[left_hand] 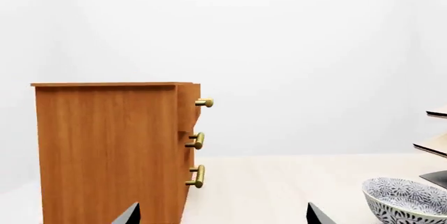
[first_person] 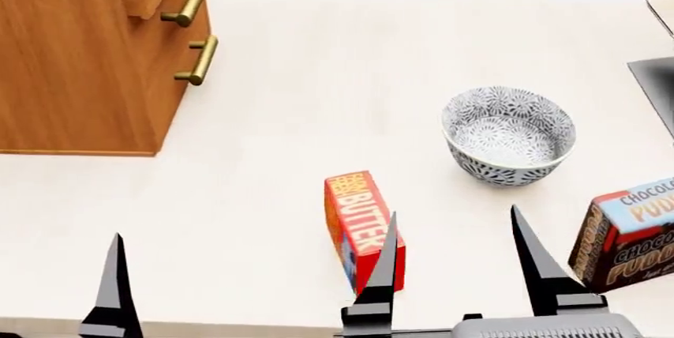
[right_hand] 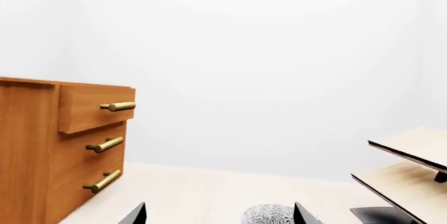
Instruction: Close the top drawer of the cabinet and put the bowl on top of it.
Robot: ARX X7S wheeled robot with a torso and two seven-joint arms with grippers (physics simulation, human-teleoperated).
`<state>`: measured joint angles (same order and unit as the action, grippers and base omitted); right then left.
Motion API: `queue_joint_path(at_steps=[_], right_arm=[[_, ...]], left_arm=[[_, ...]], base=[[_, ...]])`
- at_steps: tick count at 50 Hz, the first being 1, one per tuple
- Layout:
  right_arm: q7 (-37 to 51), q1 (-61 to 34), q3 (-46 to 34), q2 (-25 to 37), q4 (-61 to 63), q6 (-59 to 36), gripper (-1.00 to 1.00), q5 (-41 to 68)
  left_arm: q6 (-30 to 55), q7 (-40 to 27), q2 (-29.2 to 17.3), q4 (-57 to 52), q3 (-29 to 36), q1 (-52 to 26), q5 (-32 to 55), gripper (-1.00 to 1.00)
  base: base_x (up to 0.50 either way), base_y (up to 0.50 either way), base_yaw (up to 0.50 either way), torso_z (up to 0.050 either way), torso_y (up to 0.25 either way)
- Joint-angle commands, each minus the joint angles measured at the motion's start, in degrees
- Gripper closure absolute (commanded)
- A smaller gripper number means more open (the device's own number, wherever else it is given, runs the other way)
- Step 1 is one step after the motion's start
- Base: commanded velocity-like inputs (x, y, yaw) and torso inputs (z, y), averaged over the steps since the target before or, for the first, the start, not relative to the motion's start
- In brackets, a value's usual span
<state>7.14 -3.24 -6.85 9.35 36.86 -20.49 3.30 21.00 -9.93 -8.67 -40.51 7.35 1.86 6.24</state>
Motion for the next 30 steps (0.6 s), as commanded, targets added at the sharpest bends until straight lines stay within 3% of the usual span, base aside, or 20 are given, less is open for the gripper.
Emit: queue_joint_path(at_steps=[1,14,30], right_arm=[[0.68,-0.09,-0.31,0.41,-0.23,0.32,-1.00,0.33],[1.46,-0.24,-1.08,0.87,-0.58,0.82,-1.00,0.11],[2.39,-0.02,-1.01,1.31,-0.98,1.81,-1.00,0.68]], left_arm=[[0.08,-0.75,-0.62,-0.56,0.26,0.18,0.45,-1.00],[0.20,-1.51,-1.24,-0.96,0.66,0.24,0.78,-1.00],[0.19,-2.42,-1.76,-0.77,1.49,0.07,0.86,-1.00]], base=[[0.00,0.50,0.00,0.000,0.000],[0.00,0.03,0.00,0.000,0.000],[0.00,0.41,0.00,0.000,0.000]])
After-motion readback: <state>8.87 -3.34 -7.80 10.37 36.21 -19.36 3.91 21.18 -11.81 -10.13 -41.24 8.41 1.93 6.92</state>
